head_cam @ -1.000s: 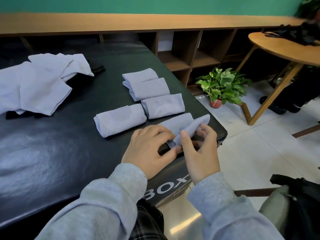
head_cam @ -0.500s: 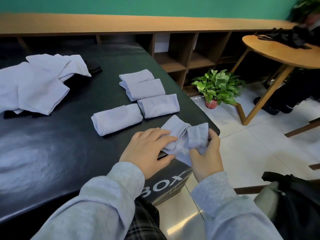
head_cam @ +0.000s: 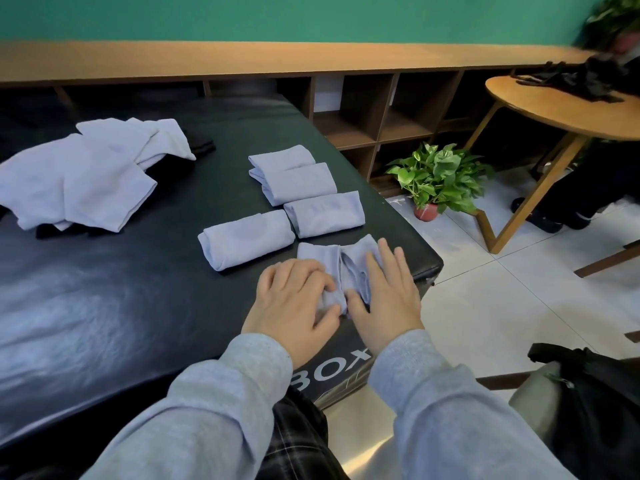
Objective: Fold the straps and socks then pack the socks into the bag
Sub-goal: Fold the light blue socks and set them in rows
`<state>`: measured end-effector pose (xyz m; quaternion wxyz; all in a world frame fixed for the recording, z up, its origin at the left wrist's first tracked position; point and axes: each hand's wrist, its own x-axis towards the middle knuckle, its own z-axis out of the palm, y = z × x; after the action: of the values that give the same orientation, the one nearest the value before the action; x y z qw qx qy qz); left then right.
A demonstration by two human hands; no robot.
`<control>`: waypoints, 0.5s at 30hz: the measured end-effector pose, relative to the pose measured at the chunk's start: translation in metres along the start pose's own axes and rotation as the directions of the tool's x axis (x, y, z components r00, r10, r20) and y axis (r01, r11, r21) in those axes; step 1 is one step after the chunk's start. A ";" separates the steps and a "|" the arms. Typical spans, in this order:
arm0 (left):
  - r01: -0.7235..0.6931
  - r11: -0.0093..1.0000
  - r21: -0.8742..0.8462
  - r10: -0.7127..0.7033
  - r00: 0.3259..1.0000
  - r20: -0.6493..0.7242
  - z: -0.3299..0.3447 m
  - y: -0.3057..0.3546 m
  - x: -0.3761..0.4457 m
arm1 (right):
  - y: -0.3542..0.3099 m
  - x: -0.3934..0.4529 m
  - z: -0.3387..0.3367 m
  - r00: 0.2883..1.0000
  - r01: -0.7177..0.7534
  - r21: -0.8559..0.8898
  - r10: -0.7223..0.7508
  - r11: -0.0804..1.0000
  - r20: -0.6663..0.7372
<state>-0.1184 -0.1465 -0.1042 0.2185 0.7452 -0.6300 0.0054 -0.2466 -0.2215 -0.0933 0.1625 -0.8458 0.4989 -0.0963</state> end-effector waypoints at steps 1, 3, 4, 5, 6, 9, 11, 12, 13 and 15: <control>-0.019 1.000 -0.005 0.019 1.000 0.009 0.000 -0.001 0.001 | 0.001 0.002 0.001 0.998 0.058 -0.005 -0.058 0.998 0.028; -0.076 0.997 0.032 0.072 0.991 0.110 0.000 -0.001 0.003 | 0.002 0.004 0.003 0.987 0.134 -0.006 -0.133 0.991 0.091; -0.101 0.994 0.048 0.093 0.983 0.159 0.000 -0.002 0.005 | 0.003 0.006 0.003 0.983 0.149 -0.008 -0.147 0.989 0.108; -0.111 0.992 0.058 0.097 0.973 0.208 0.000 -0.003 0.007 | 0.004 0.008 0.003 0.982 0.152 -0.011 -0.150 0.988 0.113; -0.106 0.992 0.069 0.085 0.964 0.251 -0.001 -0.002 0.009 | 0.004 0.010 0.002 0.983 0.145 -0.014 -0.142 0.989 0.112; -0.047 0.997 0.069 0.027 0.962 0.272 0.000 0.000 0.015 | 0.003 0.014 0.001 0.990 0.106 -0.026 -0.103 0.994 0.094; -0.026 0.995 0.094 0.001 0.966 0.257 0.002 0.000 0.015 | 0.000 0.017 0.002 0.995 0.063 -0.031 -0.060 0.998 0.084; -0.022 0.994 0.110 -0.006 0.969 0.249 0.002 0.000 0.014 | -0.002 0.019 0.001 0.996 0.032 -0.029 -0.030 0.999 0.079; -0.017 0.992 0.122 -0.013 0.970 0.241 0.003 0.000 0.013 | -0.004 0.020 0.001 0.997 -0.003 -0.028 0.005 1.000 0.074; 0.007 0.991 0.130 -0.037 0.973 0.230 0.004 0.001 0.012 | -0.006 0.022 -0.001 0.996 -0.064 -0.030 0.066 0.998 0.060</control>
<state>-0.1175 -0.1593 -0.1040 0.0952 0.7602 -0.6412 -0.0434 -0.2313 -0.2382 -0.0901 0.1688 -0.8338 0.5223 -0.0584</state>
